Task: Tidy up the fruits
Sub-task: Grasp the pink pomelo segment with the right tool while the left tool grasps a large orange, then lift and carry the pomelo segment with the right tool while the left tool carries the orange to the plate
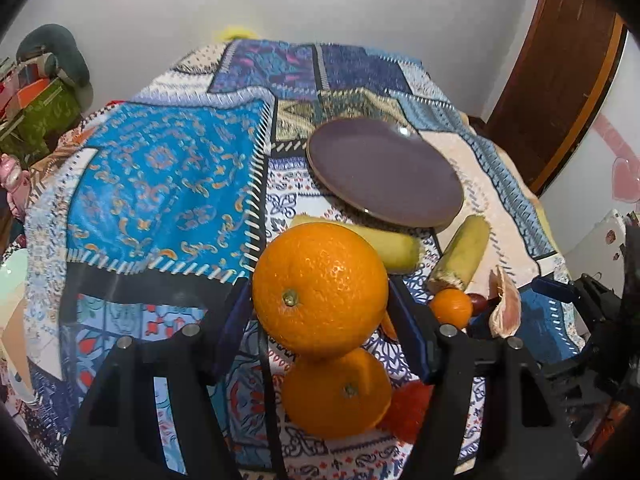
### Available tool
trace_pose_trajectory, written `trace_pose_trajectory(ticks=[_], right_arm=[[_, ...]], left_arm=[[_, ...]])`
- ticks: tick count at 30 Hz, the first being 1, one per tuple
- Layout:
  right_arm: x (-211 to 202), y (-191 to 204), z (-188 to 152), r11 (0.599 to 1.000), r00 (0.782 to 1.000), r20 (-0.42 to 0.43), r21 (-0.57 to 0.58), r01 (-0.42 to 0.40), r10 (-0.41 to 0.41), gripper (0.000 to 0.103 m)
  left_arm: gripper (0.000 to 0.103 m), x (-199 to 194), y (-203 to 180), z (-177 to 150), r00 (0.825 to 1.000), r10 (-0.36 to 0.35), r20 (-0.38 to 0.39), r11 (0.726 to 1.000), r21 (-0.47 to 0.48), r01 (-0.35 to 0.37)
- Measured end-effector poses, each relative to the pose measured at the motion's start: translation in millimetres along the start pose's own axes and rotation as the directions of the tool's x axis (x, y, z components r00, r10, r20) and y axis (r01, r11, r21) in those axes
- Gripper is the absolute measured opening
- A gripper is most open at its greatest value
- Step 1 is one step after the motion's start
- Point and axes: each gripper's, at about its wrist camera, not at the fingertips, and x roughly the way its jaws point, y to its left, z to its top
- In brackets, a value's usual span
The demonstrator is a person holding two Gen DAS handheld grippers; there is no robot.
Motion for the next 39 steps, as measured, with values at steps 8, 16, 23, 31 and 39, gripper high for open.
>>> trace_pose_trajectory(ticks=[8, 16, 23, 31, 39], right_arm=[[-15.4, -37.2, -20.7, 0.996, 0.998, -0.014, 0.065, 0.069, -0.068, 0.095], [-38.4, -56.4, -28.8, 0.991, 0.997, 0.009, 0.107, 0.079, -0.081, 0.095], [-47.7, -56.3, -13.3, 0.989, 0.993, 0.077, 0.123, 0.077, -0.087, 0.095], [2.7, -55.5, -1.0, 0.984, 0.998, -0.009, 0.168, 0.064, -0.063, 0.081], [29.7, -63.6, -11.5, 0.968, 0.998, -0.056, 0.251, 0.001, 0.014, 0.079]], left_arm=[[0.067, -26.3, -7.9, -0.6, 0.999, 0.004, 0.040, 1.000, 0.008, -0.004], [0.067, -39.1, -14.6, -3.8, 0.998, 0.000, 0.057, 1.000, 0.013, -0.001], [0.067, -42.0, -16.7, -3.7, 0.998, -0.006, 0.062, 1.000, 0.009, 0.005], [0.067, -37.0, -15.5, -3.8, 0.999, -0.008, 0.054, 1.000, 0.008, 0.008], [0.067, -25.8, -13.8, -2.1, 0.999, -0.020, 0.042, 1.000, 0.004, 0.020]])
